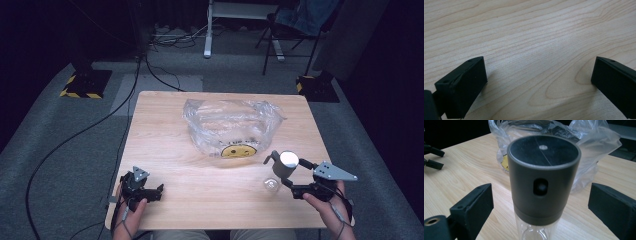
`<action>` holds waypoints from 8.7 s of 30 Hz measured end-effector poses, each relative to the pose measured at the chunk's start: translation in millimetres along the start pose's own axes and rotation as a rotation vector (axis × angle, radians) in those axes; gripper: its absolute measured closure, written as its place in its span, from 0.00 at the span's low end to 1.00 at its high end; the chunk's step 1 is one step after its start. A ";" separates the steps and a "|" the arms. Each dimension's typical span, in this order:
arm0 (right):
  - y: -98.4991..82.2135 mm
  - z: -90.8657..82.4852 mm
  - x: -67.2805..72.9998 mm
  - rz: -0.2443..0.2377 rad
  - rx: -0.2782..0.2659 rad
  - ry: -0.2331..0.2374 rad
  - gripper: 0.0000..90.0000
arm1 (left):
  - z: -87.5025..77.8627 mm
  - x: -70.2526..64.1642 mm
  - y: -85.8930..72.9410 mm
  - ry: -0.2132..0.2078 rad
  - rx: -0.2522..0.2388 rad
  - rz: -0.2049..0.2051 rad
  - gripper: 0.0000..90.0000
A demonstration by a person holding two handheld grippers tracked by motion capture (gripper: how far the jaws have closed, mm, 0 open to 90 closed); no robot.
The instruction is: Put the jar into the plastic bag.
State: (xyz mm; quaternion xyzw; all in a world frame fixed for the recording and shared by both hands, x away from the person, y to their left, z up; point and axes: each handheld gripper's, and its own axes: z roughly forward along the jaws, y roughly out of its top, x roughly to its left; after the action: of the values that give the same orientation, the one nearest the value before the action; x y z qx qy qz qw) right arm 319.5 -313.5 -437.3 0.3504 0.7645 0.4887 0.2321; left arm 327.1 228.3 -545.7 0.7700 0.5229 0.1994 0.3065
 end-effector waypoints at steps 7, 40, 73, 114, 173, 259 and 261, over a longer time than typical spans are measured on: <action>5.8 5.8 0.9 -0.007 -0.003 0.002 0.12 | 0.0 -0.1 0.0 0.000 0.000 -0.001 0.00; 24.0 18.6 -6.3 -0.023 -0.030 0.028 0.36 | 0.0 0.0 0.0 0.000 0.000 0.000 0.00; 99.4 23.3 -11.0 -0.066 -0.053 0.052 0.36 | 0.8 -0.1 0.9 0.003 0.000 -0.003 0.00; 189.6 77.1 -18.7 -0.101 -0.112 0.051 0.36 | 0.8 -0.1 0.9 0.003 0.001 -0.003 0.00; 180.7 193.7 -16.2 -0.031 -0.141 0.041 0.36 | 2.0 -0.3 2.1 0.001 0.000 0.000 0.00; 107.5 222.6 -22.9 0.003 -0.063 0.061 0.36 | 2.3 -0.5 2.4 0.000 0.001 0.000 0.00; 107.4 221.8 -22.1 -0.005 -0.061 0.059 0.34 | 2.3 -0.4 2.4 0.000 0.000 0.000 0.00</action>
State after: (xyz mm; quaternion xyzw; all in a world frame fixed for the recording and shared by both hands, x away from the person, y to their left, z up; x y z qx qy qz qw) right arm 521.7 -171.0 -431.2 0.3267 0.7567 0.5213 0.2214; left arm 330.1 226.7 -545.7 0.7701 0.5228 0.1994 0.3065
